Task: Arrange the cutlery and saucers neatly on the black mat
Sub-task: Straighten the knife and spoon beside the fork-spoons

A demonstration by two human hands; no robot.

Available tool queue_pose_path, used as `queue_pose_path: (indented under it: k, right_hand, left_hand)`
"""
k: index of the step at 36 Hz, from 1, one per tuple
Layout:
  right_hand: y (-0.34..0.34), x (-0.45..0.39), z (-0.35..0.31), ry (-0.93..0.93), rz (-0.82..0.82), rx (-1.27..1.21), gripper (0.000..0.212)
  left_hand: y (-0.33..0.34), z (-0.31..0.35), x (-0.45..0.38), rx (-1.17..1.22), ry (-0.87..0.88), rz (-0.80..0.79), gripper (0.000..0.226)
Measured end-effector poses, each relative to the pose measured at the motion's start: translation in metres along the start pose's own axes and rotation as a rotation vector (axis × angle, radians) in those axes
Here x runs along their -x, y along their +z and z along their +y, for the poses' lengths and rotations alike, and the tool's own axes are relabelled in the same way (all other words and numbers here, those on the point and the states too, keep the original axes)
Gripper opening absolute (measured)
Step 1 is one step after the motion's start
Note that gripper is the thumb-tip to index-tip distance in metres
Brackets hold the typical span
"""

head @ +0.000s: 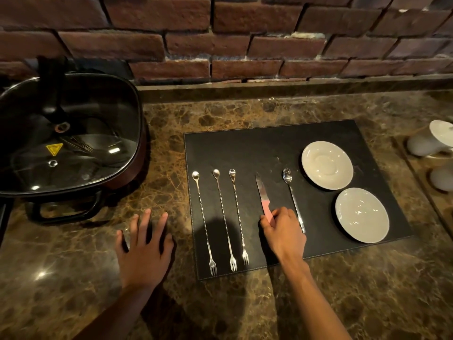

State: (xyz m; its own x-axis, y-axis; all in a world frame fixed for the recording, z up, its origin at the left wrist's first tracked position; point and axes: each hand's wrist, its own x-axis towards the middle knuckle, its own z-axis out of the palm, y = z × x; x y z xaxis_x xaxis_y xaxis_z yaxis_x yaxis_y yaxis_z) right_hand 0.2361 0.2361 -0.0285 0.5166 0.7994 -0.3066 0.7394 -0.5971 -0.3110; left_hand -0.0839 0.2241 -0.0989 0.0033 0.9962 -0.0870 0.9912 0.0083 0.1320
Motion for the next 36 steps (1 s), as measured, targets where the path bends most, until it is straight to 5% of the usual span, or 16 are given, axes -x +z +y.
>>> queue_pose_path:
  k: [7,20,36]
  right_hand:
    - [-0.007,0.006,0.004,-0.04,-0.01,0.004,0.047]
    - [-0.038,0.042,0.026,-0.165,-0.039,-0.14,0.034]
    - [-0.11,0.014,0.145,-0.241,-0.055,-0.36,0.033]
  left_hand:
    - [0.004,0.0,0.002,0.022,-0.028,0.004,0.059]
    - [-0.046,0.032,0.001,0.153,-0.131,-0.081,0.049]
    - [-0.065,0.211,0.079,0.26,0.099,0.011,0.055]
